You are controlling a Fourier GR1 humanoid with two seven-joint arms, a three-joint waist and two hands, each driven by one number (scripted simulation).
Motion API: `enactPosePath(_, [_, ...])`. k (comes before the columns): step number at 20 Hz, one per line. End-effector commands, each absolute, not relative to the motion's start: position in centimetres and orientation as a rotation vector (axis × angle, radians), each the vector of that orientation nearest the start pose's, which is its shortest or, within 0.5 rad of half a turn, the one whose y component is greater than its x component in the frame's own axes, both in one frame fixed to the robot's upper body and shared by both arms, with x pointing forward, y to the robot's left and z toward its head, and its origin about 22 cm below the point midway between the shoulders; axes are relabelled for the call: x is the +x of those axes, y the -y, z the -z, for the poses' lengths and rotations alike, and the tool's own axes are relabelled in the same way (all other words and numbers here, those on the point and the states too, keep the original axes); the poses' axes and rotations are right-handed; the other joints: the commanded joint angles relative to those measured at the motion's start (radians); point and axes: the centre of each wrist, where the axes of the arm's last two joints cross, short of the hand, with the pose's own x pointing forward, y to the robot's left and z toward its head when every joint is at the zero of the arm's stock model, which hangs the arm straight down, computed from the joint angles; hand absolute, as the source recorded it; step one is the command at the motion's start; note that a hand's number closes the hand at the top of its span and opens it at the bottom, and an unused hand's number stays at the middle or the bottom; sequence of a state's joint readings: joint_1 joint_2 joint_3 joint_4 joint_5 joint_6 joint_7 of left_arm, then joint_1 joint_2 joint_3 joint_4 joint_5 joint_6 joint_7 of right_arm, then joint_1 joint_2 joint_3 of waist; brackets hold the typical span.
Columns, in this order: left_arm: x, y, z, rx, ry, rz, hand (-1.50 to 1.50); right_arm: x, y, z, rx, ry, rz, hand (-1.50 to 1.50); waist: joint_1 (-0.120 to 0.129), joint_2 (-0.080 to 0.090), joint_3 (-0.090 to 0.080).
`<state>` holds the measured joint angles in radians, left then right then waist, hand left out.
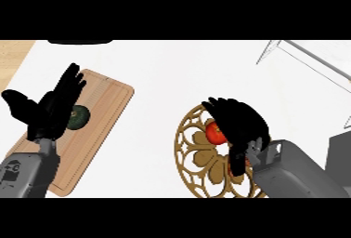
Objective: Pick the tomato from the placemat and place it in the tiered shelf
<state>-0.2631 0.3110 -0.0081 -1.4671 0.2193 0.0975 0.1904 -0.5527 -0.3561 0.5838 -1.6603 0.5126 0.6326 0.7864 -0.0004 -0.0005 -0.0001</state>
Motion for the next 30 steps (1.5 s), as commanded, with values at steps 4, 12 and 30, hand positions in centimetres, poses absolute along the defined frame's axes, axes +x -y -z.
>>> enactPosePath(4, [31.5,-28.1,-8.2,0.091,1.523,0.072,0.0,28.5,10.8,-11.0,-0.678,0.982,-1.574,-1.5,0.0,0.001,0.0])
enactPosePath(12, [28.8,-27.0,-6.5,0.08,1.529,0.048,0.0,31.3,12.0,-9.6,-0.643,0.974,-1.552,-1.5,0.005,0.0,0.0])
enactPosePath(30, [30.0,-28.4,-7.6,0.082,1.526,0.043,0.0,32.1,12.7,-1.4,-0.665,1.05,-1.67,1.5,0.007,0.002,0.0])
